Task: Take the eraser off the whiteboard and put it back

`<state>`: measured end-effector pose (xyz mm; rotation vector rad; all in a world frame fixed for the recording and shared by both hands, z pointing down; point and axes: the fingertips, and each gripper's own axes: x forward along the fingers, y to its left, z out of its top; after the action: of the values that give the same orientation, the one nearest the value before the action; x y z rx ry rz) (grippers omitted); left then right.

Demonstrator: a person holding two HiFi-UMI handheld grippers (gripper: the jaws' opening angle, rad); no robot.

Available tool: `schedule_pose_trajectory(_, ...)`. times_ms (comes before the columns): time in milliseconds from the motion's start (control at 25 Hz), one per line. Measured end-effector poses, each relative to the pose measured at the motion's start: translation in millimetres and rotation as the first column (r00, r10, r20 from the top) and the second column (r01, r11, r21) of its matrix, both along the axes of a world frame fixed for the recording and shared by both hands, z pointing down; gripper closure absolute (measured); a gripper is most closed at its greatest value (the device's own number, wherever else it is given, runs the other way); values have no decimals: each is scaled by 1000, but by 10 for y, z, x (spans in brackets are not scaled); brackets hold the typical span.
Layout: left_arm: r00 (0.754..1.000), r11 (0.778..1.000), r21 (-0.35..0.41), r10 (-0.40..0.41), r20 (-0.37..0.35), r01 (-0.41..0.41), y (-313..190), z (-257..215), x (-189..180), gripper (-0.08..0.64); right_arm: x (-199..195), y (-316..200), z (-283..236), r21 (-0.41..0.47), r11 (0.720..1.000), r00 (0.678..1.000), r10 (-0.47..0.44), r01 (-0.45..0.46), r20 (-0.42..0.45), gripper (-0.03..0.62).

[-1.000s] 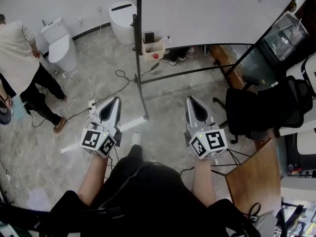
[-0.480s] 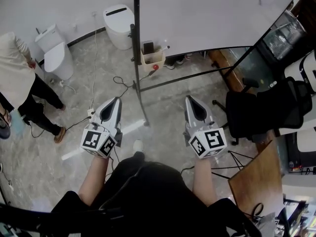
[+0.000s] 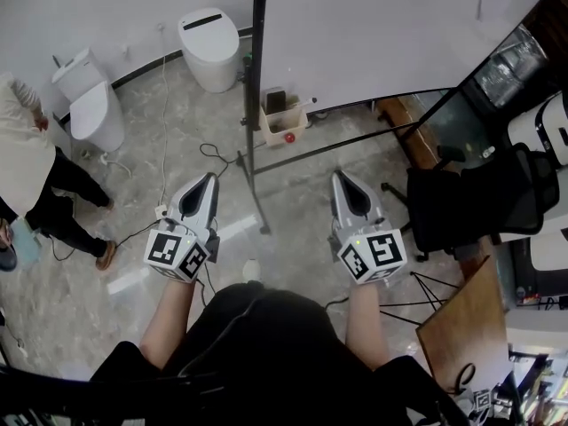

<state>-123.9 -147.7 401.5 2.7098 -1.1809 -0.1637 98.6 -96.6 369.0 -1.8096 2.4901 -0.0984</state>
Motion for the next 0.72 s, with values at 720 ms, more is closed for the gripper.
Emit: schedule_pose_trajectory(720, 999, 998, -30, 48, -3, -48, -949, 109, -177, 557, -307, -935, 58, -33, 999, 999, 12, -13, -35, 583)
